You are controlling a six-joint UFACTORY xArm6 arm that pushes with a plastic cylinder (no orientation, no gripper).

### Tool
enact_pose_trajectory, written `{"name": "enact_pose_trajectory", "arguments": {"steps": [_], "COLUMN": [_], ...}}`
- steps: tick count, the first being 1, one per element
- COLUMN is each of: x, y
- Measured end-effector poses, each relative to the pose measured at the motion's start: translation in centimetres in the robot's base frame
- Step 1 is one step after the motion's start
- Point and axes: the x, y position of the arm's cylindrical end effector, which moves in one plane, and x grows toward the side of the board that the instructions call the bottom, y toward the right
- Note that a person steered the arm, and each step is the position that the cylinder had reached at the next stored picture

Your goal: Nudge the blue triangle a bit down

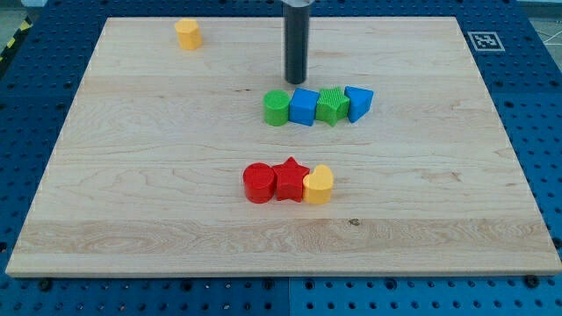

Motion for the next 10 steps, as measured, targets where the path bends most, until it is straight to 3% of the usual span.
{"name": "enact_pose_trajectory", "arguments": {"steps": [2, 10], "x": [0.1, 4.1], "y": [5.1, 9.0]}}
